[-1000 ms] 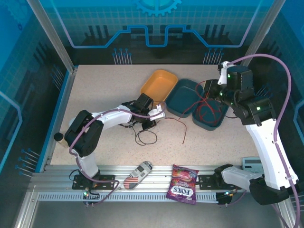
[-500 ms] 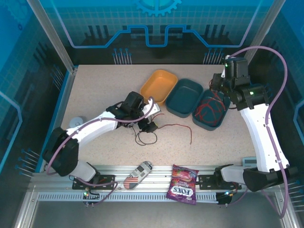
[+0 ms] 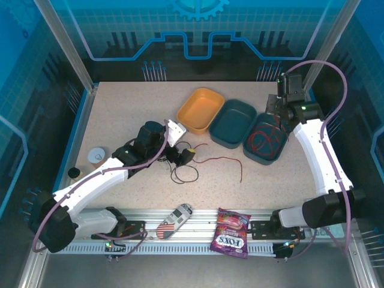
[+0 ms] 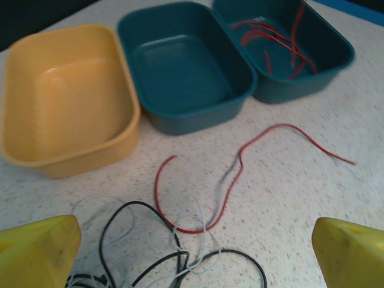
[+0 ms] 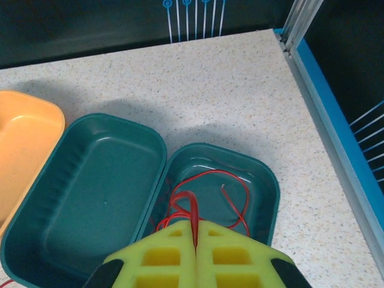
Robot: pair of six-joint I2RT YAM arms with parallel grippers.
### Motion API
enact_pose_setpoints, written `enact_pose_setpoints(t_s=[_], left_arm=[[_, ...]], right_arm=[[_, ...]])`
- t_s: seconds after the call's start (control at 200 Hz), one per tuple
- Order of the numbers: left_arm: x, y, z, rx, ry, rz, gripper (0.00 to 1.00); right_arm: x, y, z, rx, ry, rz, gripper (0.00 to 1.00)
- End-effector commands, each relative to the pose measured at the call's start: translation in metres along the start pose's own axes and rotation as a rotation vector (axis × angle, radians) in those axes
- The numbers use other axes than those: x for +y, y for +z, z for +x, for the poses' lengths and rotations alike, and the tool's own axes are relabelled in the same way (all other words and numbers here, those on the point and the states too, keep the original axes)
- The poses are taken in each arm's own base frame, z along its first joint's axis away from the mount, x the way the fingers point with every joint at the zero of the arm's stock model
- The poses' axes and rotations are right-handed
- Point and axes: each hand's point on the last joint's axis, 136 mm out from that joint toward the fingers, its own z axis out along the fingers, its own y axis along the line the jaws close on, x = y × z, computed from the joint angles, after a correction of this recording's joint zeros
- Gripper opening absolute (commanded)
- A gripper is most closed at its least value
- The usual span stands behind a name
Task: Untangle the cables
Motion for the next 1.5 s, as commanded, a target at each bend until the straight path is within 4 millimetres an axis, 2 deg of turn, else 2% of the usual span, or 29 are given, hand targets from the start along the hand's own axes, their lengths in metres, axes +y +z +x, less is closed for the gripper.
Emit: enact_pose_setpoints(t_s=[0.0,0.205,0.36,0.45,0.79,1.036,1.231,1.411,1.496], left_arm=[[0.017,-0.008,0.001,-0.030,-0.127,-0.113,0.99],[0.016,-0.014,-0.002,-0.101,-0.195,-0.113,0.99],[0.017,-0.011,0.003,-0.091,-0.214,-0.114,0.99],[0.017,-0.010,0.006,-0.082,-0.221,-0.115,0.99],[0.019,-0.005,0.018,-0.059,-0.239,-0.124,0.99],[0.019,-0.005,0.021,-0.048,-0.243,-0.126,0.99],[0.020,-0.006,0.025,-0.036,-0.244,-0.135,0.99],[0.020,-0.007,0.026,-0.029,-0.243,-0.139,0.99],[0.020,-0.007,0.027,-0.027,-0.243,-0.142,0.99]], right_arm=[[0.013,0.025,0.006,0.021,0.034,-0.057,0.00],[0.036,0.067,0.033,0.112,0.106,-0.131,0.00],[0.045,0.083,0.049,0.155,0.174,-0.179,0.00],[0.039,0.089,0.059,0.182,0.226,-0.188,0.00],[-0.006,0.127,0.101,0.328,0.387,-0.174,0.00],[-0.033,0.160,0.115,0.380,0.323,-0.029,0.00],[-0.032,0.192,0.129,0.464,0.262,-0.001,0.00],[-0.026,0.196,0.123,0.455,0.201,0.011,0.00],[-0.026,0.192,0.116,0.446,0.185,0.018,0.11]])
